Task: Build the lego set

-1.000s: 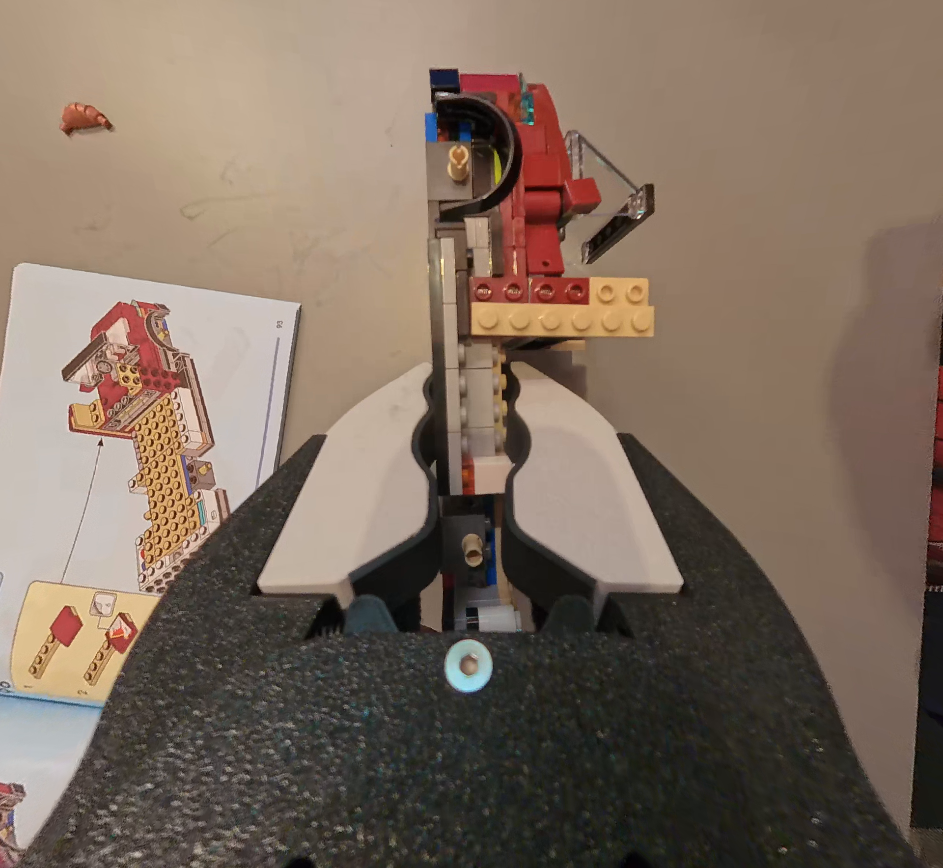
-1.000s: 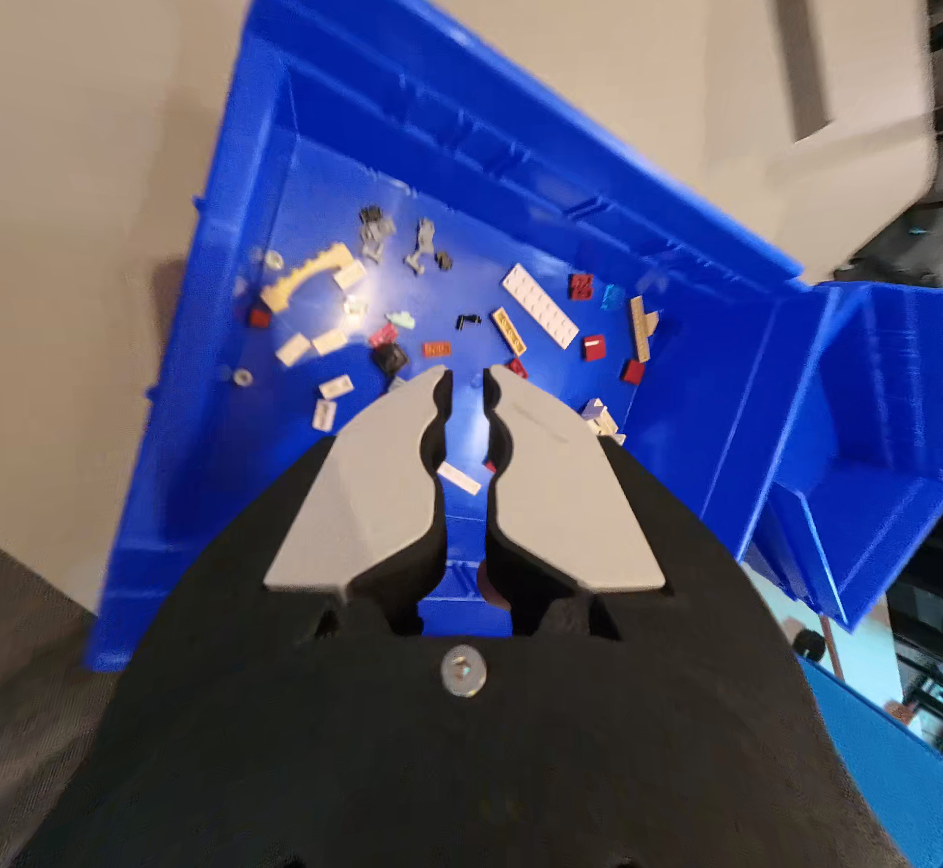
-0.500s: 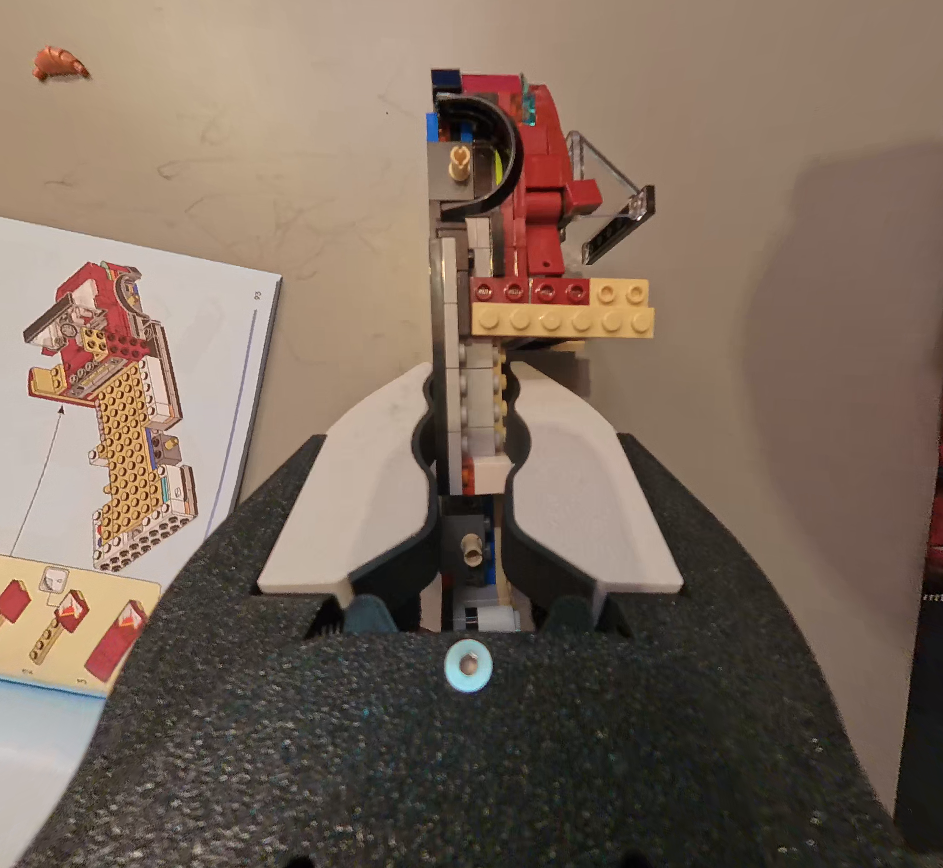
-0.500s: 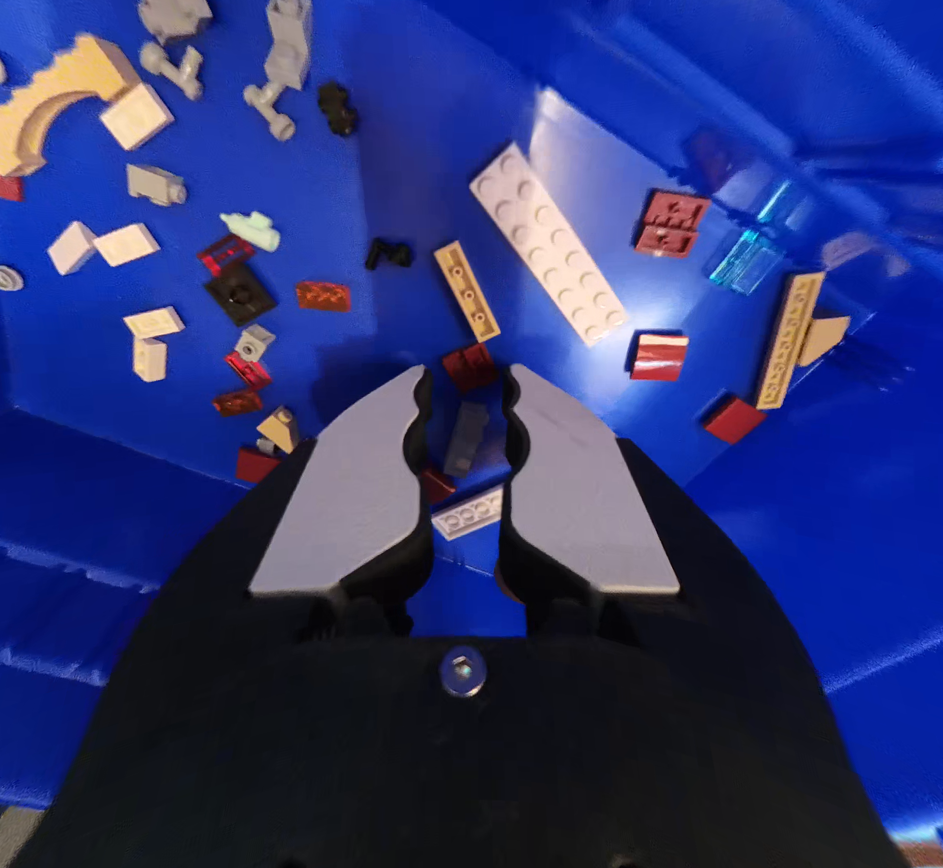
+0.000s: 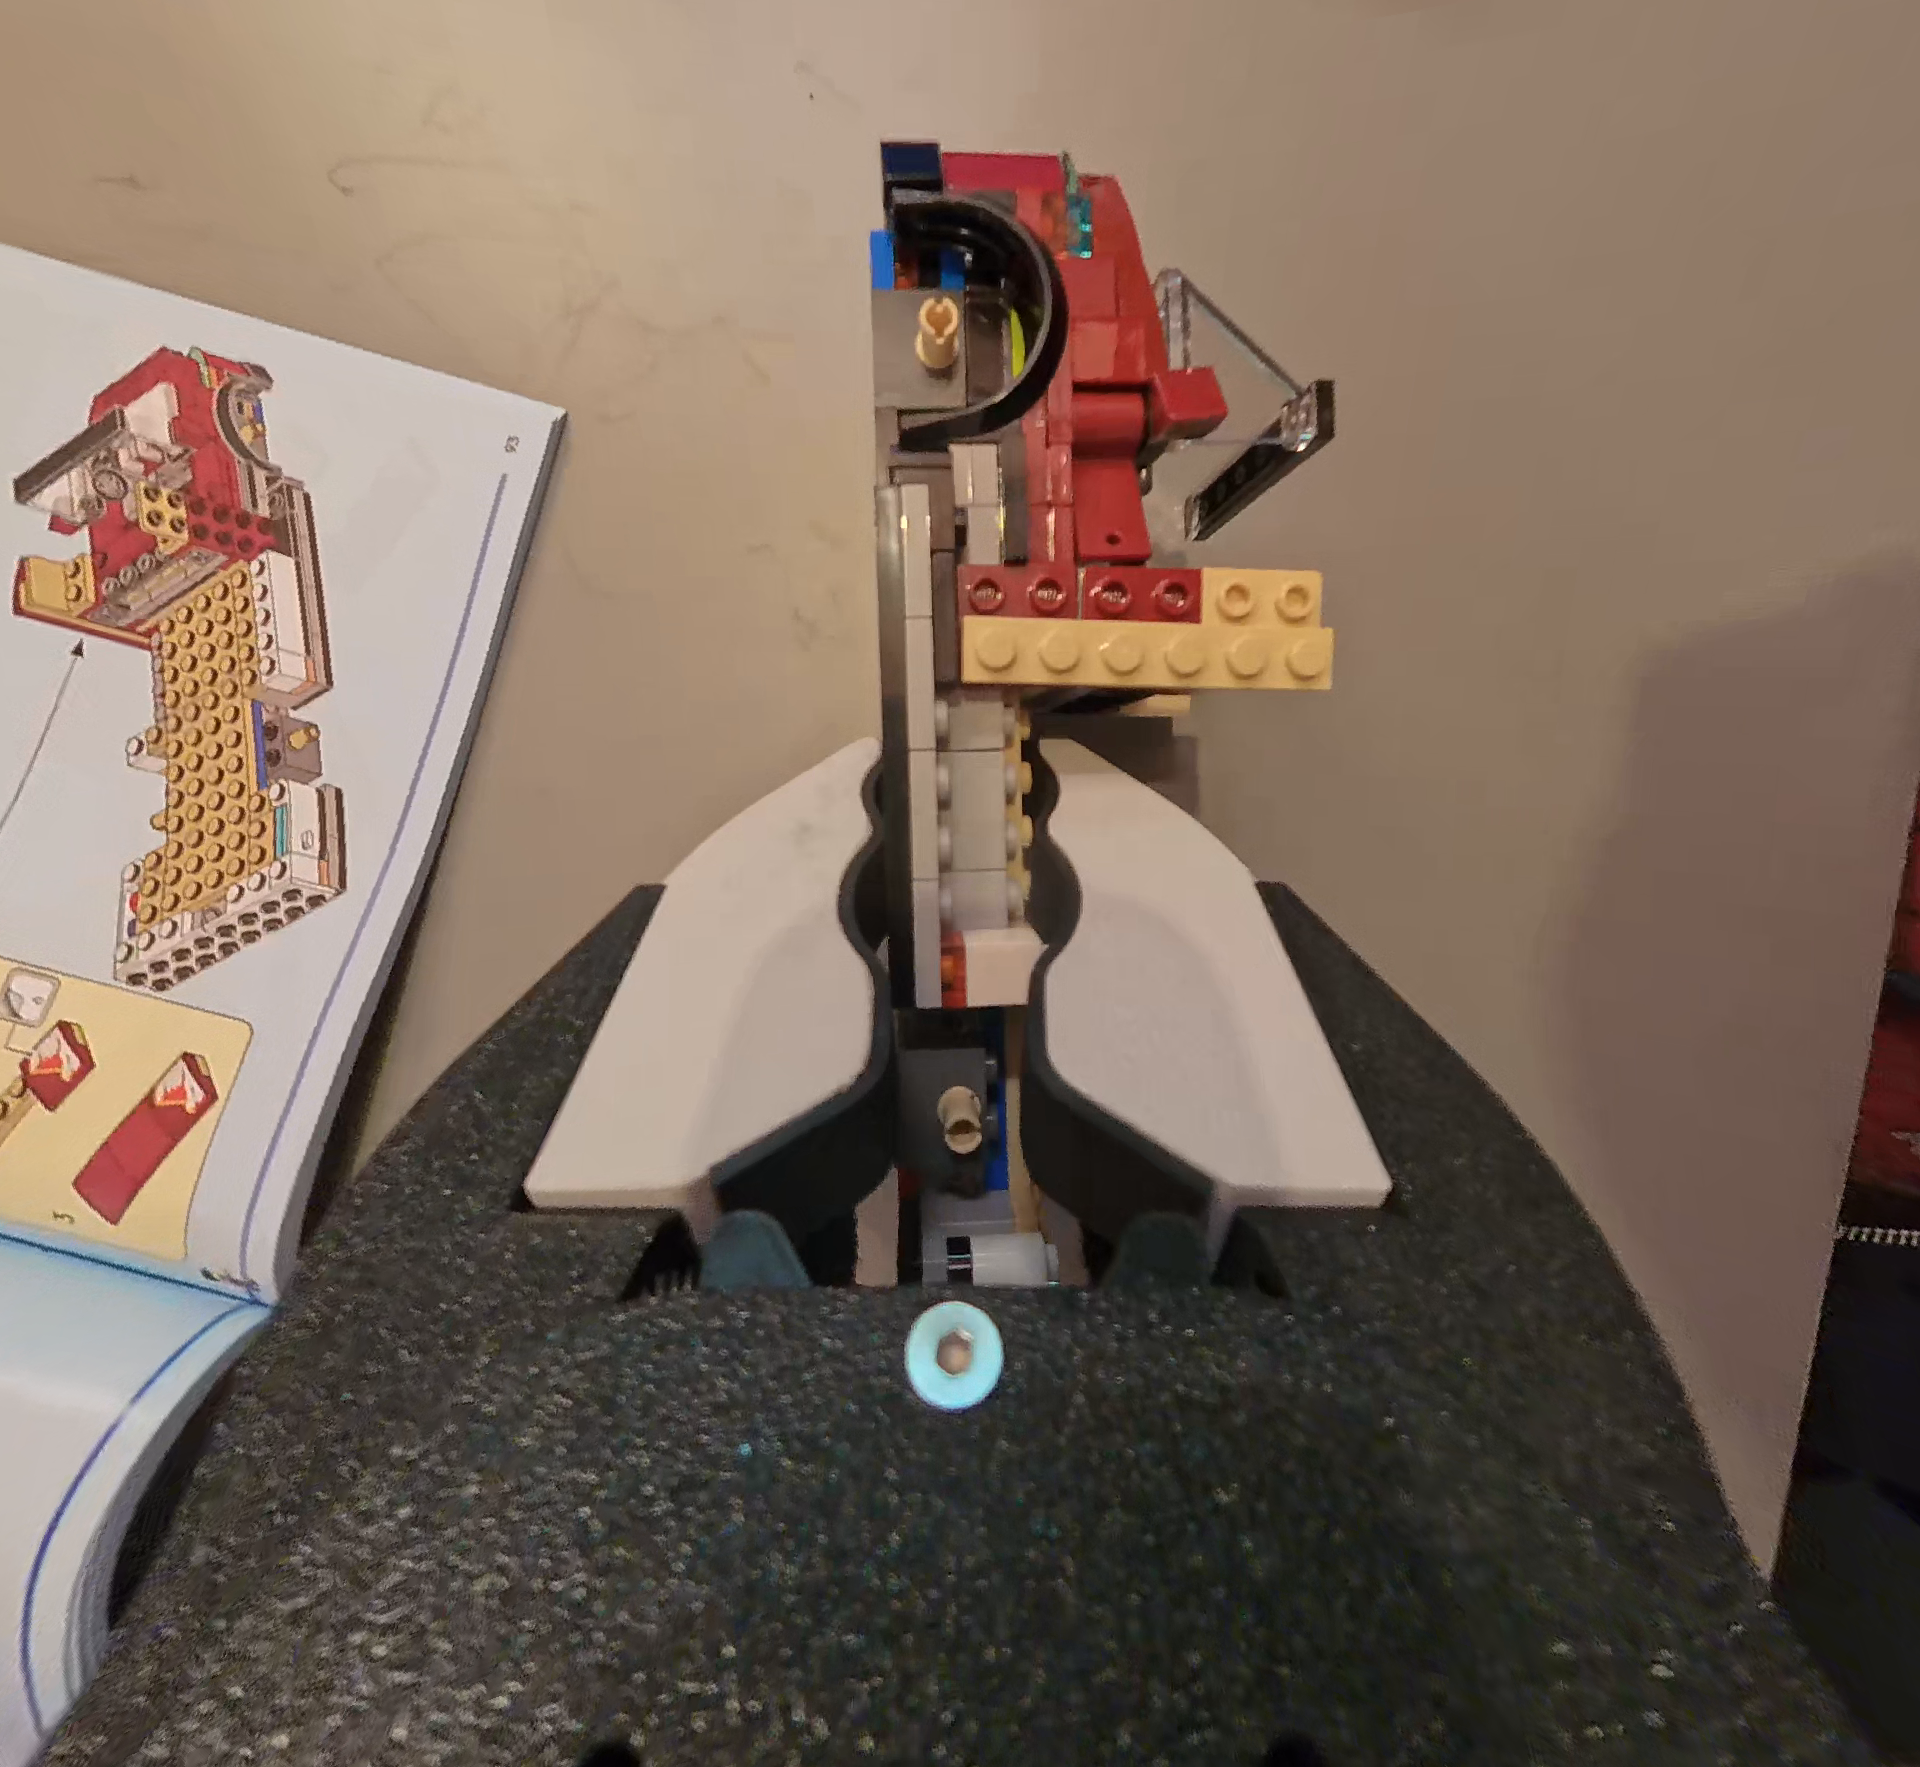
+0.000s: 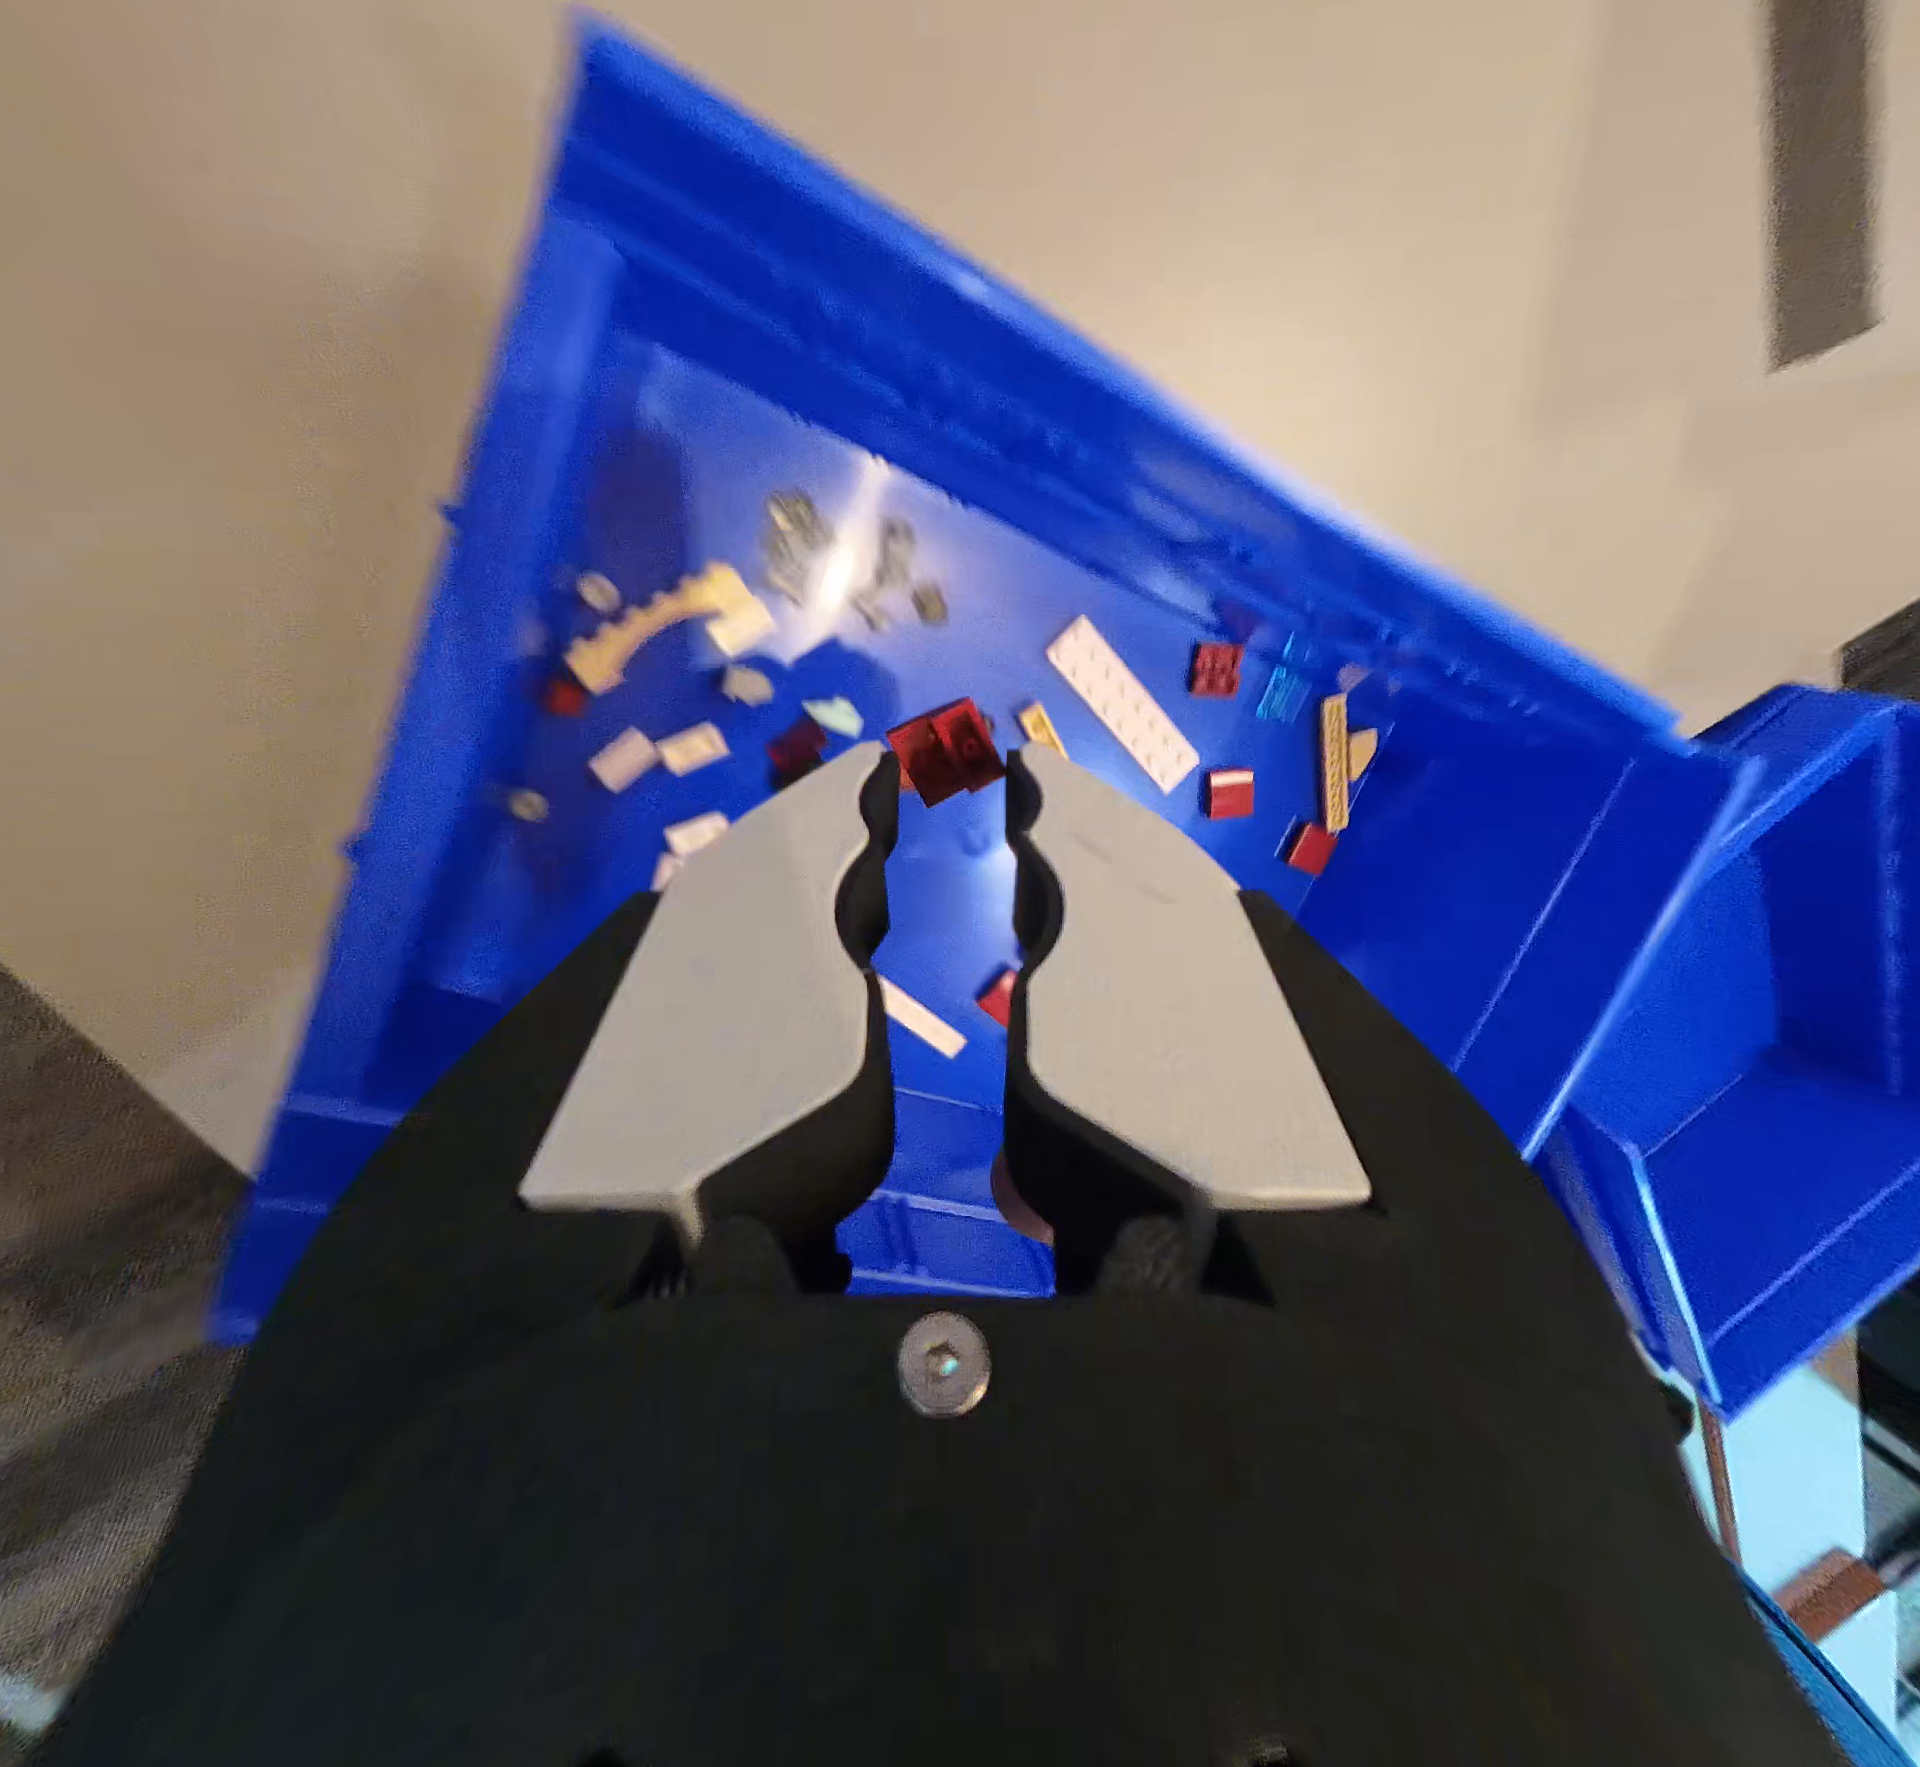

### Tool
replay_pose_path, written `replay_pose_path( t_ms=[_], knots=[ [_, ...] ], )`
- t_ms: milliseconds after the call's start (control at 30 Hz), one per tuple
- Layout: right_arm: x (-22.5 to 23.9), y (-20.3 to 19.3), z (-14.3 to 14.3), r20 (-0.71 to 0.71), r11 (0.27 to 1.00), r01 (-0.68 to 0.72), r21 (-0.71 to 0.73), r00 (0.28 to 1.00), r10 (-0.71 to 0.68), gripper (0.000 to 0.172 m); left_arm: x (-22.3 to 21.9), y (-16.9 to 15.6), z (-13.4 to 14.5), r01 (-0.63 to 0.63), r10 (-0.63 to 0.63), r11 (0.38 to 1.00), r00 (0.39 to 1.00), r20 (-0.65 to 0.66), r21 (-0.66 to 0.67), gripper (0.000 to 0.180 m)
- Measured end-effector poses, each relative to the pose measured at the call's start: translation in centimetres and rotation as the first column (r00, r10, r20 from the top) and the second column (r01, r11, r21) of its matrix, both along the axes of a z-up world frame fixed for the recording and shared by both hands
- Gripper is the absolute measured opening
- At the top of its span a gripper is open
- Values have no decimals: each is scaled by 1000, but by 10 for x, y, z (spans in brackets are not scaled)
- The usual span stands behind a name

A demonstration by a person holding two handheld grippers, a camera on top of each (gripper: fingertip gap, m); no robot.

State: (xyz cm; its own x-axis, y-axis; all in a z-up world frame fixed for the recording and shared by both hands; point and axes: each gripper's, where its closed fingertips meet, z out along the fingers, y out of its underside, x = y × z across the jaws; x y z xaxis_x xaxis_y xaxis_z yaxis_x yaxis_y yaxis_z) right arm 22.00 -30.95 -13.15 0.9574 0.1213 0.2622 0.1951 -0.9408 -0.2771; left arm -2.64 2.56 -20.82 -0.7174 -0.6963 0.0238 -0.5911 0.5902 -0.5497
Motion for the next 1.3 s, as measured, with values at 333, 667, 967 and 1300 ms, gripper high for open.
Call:
replay_pose_path(
  t_ms=[333, 667, 967, 1300],
  knots=[
    [-103, 87, 19, 82, 980, -92, 174, 994, 78, 19, -11, 5, -6, -36, 37, 999, 998, -51, 27, 22],
    [15, -31, -40, 119, 929, 369, -30, 924, -363, 20, -16, 7, -8, -47, 48, 999, 996, -71, 21, 22],
    [29, -39, -66, 146, 900, 423, -109, 902, -406, 20, -10, 5, -5, -82, 80, 997, 986, -146, -5, 22],
    [33, -15, -67, 44, 879, 475, -31, 880, -473, 20, 8, -1, 2, -77, 80, 996, 995, -67, 38, 22]
  ],
)
